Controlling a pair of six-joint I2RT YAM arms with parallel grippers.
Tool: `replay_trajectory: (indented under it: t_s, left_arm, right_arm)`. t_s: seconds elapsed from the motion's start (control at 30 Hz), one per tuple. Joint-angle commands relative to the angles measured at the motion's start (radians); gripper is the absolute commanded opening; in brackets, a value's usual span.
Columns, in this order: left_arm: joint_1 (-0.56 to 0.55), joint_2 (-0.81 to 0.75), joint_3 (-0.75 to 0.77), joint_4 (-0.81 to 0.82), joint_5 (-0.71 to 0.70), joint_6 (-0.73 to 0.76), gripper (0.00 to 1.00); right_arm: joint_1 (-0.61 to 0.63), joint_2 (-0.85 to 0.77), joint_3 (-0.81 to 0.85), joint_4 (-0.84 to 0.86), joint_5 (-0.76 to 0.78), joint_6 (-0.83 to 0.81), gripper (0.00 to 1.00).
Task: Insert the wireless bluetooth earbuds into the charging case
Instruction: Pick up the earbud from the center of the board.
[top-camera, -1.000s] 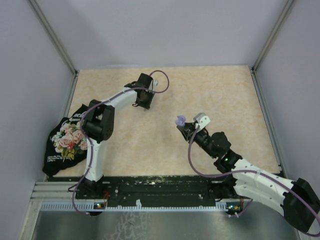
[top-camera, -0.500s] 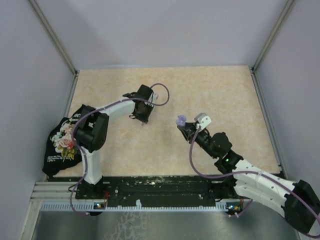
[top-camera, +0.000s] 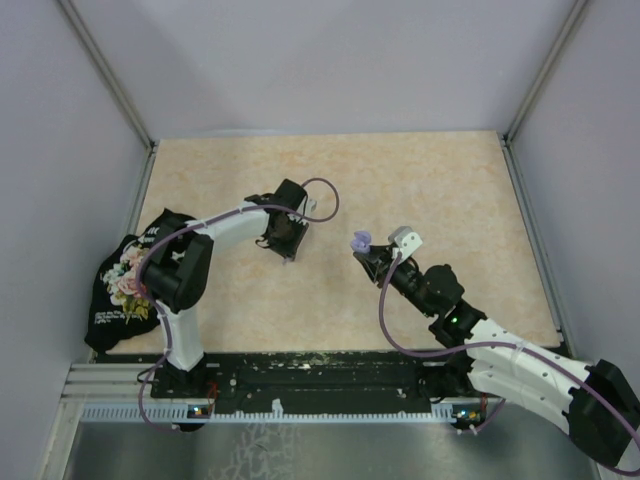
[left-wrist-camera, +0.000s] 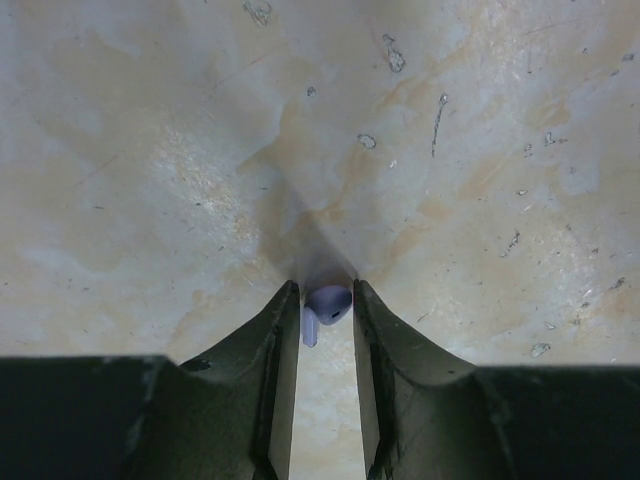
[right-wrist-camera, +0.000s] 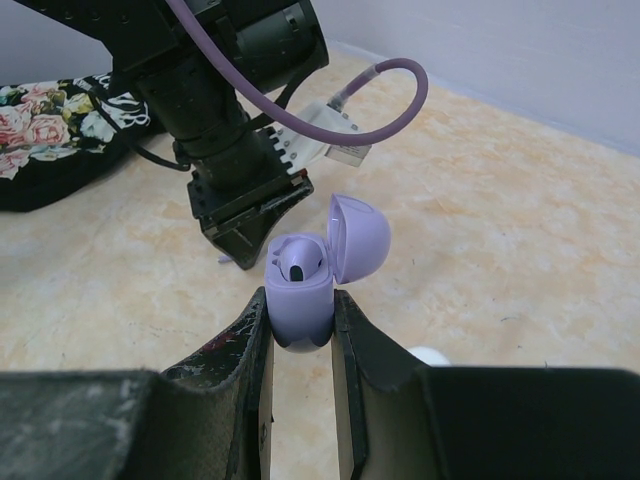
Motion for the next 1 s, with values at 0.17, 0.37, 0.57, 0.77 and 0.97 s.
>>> replay_trajectory:
  t_s: [0.17, 0.37, 0.57, 0.77, 0.97]
  left_arm:
    - [-0.015, 0.021, 0.025, -0.1, -0.007, 0.006, 0.36]
    - [-0.018, 0.025, 0.035, -0.11, -0.031, 0.012, 0.37]
    - [-0.02, 0.053, 0.058, -0.098, -0.025, 0.012, 0.36]
    - [-0.024, 0.076, 0.086, -0.098, -0.026, 0.016, 0.34]
    - [-0.03, 0.079, 0.081, -0.113, -0.026, 0.018, 0.26]
  right_arm:
    - [-0.008, 0.007, 0.019, 0.07, -0.012, 0.008, 0.0]
    - [-0.01, 0.018, 0.019, 0.078, -0.016, 0.009, 0.0]
    - [-0.009, 0.024, 0.023, 0.077, -0.023, 0.01, 0.0]
    - [-0.009, 0.019, 0.023, 0.066, -0.024, 0.015, 0.0]
    - [-0.009, 0.017, 0.024, 0.061, -0.022, 0.016, 0.0]
